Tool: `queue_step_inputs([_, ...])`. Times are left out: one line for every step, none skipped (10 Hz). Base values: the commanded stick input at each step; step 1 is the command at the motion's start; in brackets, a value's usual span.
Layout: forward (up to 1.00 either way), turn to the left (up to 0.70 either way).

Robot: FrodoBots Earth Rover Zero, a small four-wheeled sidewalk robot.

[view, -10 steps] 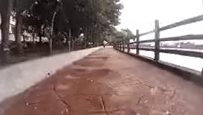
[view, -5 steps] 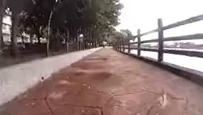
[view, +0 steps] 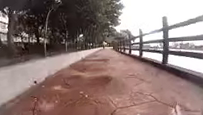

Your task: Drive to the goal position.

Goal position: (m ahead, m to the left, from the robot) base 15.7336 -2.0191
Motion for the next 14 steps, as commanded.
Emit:
queue_step_inputs([0.50, 0.00])
queue_step_inputs([0.50, 0.00])
queue_step_inputs([0.50, 0.00])
queue_step_inputs([0.50, 0.00])
queue_step_inputs([0.50, 0.00])
queue_step_inputs([0.50, 0.00])
queue_step_inputs([0.50, 0.00])
queue_step_inputs([0.50, 0.00])
queue_step_inputs([0.50, 0.00])
queue_step_inputs([0.50, 0.00])
queue_step_inputs([0.50, 0.00])
queue_step_inputs([0.50, 0.00])
queue_step_inputs([0.50, 0.00])
queue_step_inputs([0.50, 0.00])
